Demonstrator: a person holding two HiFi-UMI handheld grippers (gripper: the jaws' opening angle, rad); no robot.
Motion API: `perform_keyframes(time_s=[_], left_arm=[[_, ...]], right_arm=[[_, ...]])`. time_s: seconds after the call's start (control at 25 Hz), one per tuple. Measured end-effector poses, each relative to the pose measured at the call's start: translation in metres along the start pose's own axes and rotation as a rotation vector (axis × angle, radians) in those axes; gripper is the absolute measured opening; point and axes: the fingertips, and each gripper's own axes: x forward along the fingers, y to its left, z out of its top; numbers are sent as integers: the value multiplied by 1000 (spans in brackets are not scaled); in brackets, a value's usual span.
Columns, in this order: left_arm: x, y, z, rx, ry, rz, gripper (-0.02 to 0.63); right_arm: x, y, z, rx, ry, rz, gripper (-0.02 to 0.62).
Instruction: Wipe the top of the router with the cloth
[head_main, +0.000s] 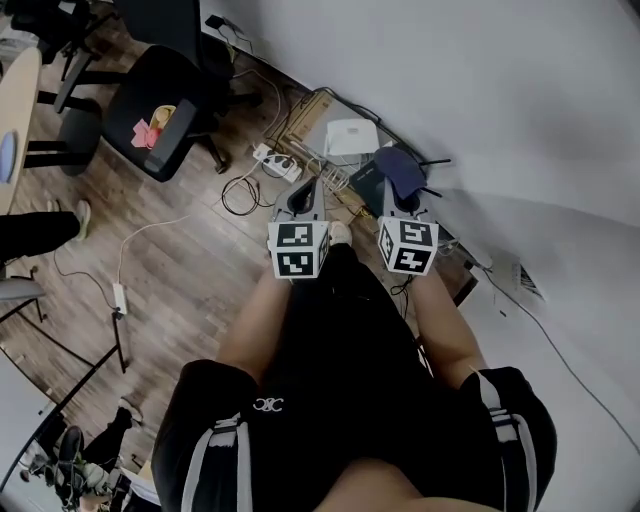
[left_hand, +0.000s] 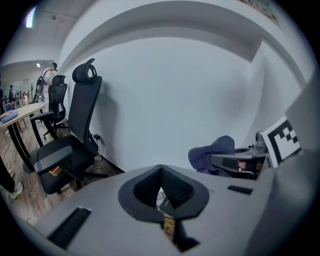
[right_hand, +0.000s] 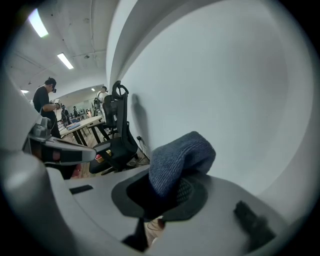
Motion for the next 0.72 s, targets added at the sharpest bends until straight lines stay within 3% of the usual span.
perform_keyframes(time_s=[0.56,0.72], left_arm=[[64,-5,-66,-9,102,-7,5],[79,-3,-85,-19,121,-7,5]], right_arm=[[55,-27,-90,-13,155,11,44],[69,-22,-114,-28,192,49,46]])
